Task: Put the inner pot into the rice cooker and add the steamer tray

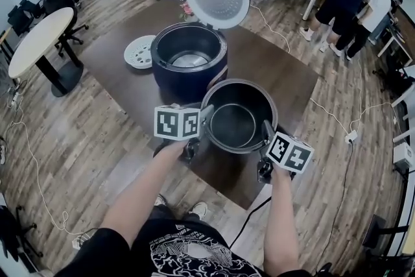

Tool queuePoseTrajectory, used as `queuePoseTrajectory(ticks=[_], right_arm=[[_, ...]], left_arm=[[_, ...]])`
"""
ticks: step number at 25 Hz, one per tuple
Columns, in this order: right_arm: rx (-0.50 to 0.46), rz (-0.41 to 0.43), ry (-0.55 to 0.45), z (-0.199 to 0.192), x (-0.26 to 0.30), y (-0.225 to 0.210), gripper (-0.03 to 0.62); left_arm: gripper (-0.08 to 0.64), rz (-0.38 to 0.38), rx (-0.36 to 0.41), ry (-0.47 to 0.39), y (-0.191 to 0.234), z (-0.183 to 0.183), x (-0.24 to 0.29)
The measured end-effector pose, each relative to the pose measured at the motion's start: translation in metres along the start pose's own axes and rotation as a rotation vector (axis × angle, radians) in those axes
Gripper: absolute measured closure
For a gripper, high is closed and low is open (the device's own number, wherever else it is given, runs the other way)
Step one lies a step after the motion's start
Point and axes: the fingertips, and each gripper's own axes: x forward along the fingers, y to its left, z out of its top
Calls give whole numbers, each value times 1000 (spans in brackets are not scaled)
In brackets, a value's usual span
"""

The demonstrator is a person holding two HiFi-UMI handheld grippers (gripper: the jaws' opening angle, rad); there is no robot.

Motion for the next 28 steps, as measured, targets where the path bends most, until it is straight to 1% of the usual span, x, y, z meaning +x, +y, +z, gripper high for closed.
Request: queuePoseTrajectory(ticks=[5, 10, 16, 22, 26, 28], right_arm=[[-29, 5, -65, 29, -15, 8, 479], [-51, 4, -127, 58, -30, 19, 480], [-59, 1, -195, 90, -40, 34, 480], [-73, -44, -251, 113, -49, 51, 480], [-79, -80, -291, 126, -60, 64, 479], [-82, -85, -306, 134, -60, 75, 479]], left_arm=[[451, -30, 9, -37, -11, 19, -6], [451, -68, 29, -81, -23, 45, -15], [449, -109, 73, -120, -33, 82, -26], [449, -155, 123, -152, -36, 113, -36], [449, -216, 128, -152, -37, 128, -39], [449, -229, 131, -160, -32, 138, -44]])
